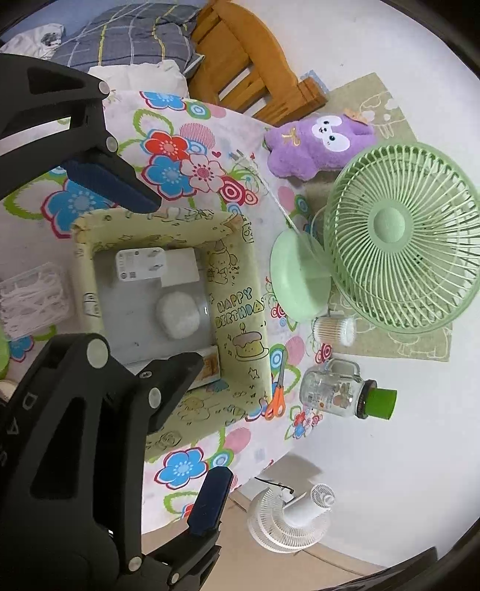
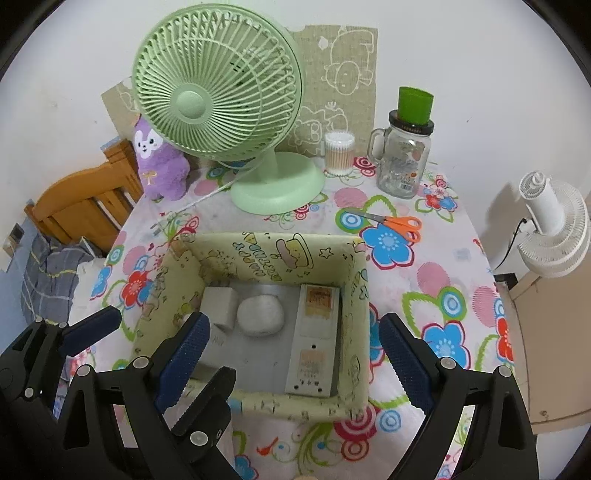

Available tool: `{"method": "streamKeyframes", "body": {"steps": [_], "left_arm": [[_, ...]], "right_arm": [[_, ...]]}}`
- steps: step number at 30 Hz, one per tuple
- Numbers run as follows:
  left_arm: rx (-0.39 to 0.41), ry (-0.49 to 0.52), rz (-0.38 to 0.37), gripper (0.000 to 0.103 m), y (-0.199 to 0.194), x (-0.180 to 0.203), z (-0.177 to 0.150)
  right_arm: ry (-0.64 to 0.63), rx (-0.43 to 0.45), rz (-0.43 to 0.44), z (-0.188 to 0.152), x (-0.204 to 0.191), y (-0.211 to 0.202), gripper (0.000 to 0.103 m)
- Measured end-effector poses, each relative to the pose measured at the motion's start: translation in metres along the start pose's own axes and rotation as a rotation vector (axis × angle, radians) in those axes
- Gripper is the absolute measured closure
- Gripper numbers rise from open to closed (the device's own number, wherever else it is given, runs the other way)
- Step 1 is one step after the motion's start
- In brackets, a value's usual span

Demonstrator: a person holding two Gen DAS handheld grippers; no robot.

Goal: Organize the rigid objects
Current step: 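Withdraw both tools from the box and move back over the bed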

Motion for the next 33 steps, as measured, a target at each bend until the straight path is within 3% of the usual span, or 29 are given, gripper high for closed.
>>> {"method": "streamKeyframes", "body": {"steps": [33], "left_arm": [[0.094,0.033,-0.017,0.002,-0.093,0.015,-0.054]], "right_arm": [[-0.069,0.082,-0.009,-0.054,-0.023,-0.100,0.008]]}}
Point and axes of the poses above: each gripper's, at about its wrist camera, not at the fingertips, and y roughly the way its jaws point, x to its right, z to its top, the point moved 3 cm from there along y, roughly the way its jaws point, and after that the axes turned 6 degrees about z, right-handed, at the moved point
